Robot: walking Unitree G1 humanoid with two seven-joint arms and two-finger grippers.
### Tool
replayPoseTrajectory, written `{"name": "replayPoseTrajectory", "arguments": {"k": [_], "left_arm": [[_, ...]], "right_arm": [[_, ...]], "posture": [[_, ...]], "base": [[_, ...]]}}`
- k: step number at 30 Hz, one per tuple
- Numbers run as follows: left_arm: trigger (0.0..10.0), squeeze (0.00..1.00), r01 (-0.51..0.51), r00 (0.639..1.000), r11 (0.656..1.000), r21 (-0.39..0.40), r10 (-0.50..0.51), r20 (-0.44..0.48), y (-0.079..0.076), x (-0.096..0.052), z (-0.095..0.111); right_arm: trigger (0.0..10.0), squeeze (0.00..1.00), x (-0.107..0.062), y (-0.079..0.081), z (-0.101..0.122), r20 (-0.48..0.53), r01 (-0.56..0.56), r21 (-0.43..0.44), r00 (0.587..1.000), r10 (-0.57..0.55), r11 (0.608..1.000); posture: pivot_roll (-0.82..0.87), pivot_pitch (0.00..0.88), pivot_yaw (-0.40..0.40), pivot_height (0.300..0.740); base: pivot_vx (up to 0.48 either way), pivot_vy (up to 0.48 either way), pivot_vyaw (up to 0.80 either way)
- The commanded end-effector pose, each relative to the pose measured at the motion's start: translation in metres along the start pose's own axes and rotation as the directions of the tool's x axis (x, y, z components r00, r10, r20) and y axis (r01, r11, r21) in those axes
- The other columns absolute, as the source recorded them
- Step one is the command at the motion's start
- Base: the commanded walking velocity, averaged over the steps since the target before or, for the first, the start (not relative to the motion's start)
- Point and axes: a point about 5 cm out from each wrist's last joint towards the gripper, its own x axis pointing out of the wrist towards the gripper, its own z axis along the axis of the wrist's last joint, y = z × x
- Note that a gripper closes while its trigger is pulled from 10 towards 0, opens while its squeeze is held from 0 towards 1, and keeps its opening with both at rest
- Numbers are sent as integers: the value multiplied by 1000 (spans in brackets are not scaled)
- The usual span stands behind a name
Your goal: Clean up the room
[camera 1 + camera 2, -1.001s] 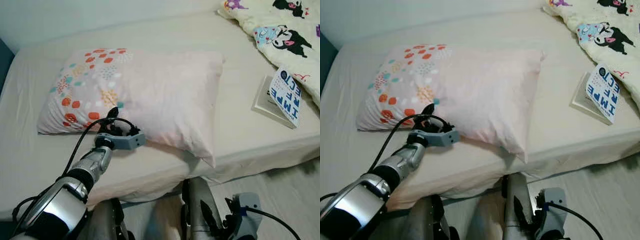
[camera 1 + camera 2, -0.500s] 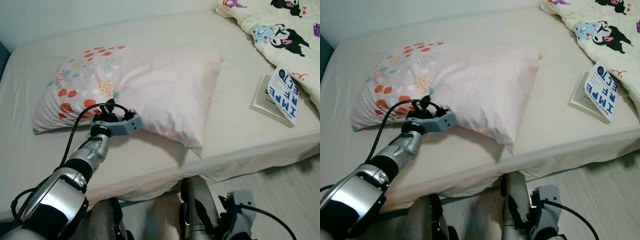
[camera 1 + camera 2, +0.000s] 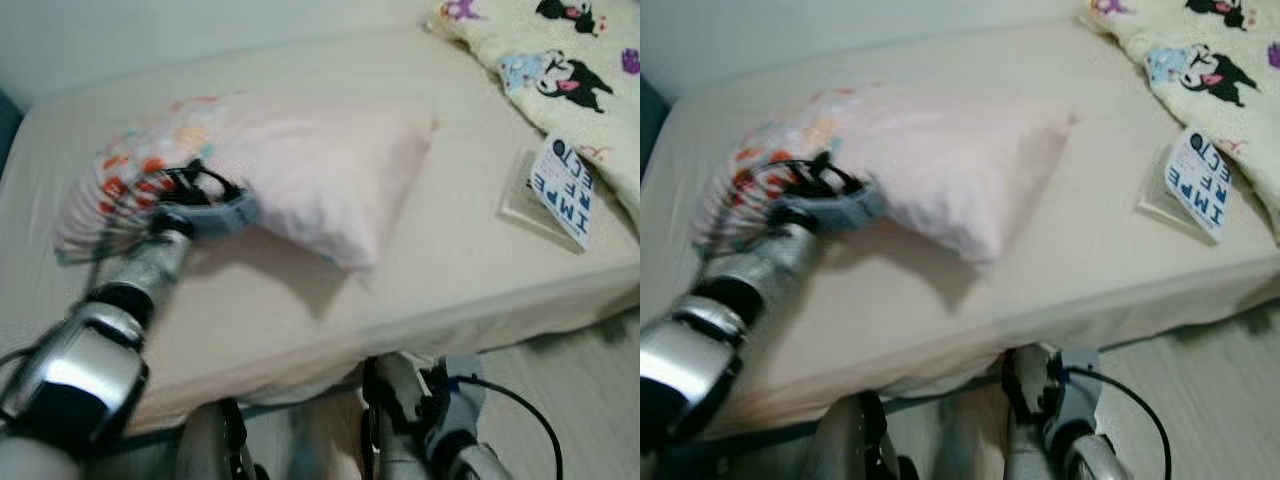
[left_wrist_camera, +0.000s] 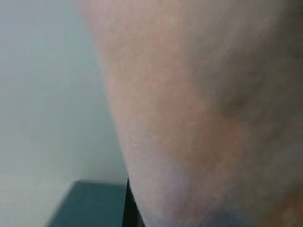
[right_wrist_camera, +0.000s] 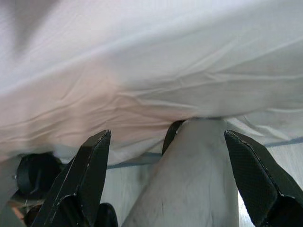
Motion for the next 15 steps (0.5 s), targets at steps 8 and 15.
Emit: {"name": "replayPoseTrajectory", "arguments": {"k": [8, 15], "left_arm": [[0, 0, -40, 999, 987, 153, 37, 19, 53, 27, -21], [0, 0, -42, 996, 971, 235, 24, 82, 80, 43, -15]], "right_arm": [[10000, 0, 10, 1, -7, -5, 10, 31, 1000, -9, 999], [10000, 0, 15, 1, -6, 7, 19, 40, 1000, -19, 999]], "posture": [[-225, 175, 119, 581], [-221, 169, 126, 581]], "base": [[0, 0, 0], [0, 0, 0]]}}
